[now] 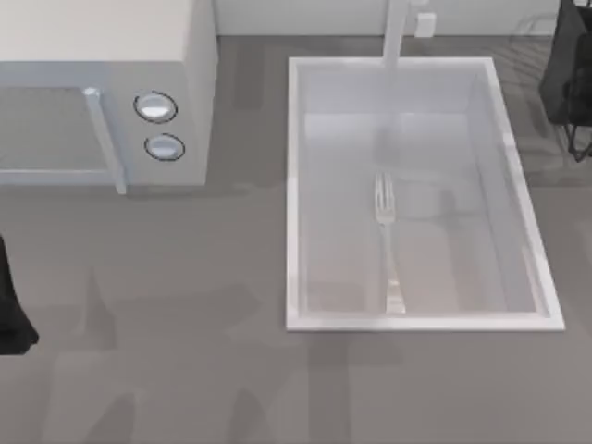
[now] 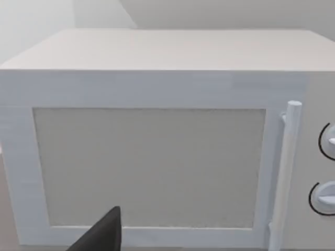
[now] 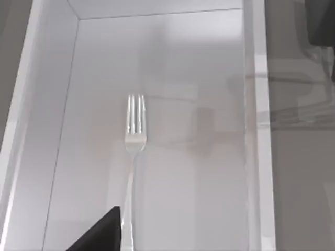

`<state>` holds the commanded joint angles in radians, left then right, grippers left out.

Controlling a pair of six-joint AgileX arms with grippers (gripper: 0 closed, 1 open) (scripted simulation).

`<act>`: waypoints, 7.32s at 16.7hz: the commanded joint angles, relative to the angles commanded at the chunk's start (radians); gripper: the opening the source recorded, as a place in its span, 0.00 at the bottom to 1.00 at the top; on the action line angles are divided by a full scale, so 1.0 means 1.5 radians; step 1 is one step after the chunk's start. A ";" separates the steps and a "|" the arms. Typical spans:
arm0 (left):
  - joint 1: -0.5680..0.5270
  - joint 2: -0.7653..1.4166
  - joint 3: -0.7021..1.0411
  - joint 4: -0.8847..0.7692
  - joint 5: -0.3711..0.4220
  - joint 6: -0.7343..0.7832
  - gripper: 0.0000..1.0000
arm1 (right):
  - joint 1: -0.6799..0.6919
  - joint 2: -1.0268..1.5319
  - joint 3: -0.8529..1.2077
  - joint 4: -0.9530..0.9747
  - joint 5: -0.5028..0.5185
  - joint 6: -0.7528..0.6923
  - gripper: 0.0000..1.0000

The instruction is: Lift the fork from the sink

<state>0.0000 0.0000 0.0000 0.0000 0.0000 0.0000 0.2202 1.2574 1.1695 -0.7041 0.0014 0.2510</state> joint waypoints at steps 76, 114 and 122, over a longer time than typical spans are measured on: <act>0.000 0.000 0.000 0.000 0.000 0.000 1.00 | 0.141 0.873 0.877 -0.497 0.016 0.131 0.00; 0.000 0.000 0.000 0.000 0.000 0.000 1.00 | -0.180 0.274 -0.055 -0.181 -0.001 -0.193 0.00; 0.000 0.000 0.000 0.000 0.000 0.000 1.00 | -0.180 0.284 -0.098 -0.137 -0.001 -0.193 0.08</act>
<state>0.0000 0.0000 0.0000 0.0000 0.0000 0.0000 -0.0501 1.6840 1.0232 -0.9100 0.0001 -0.0384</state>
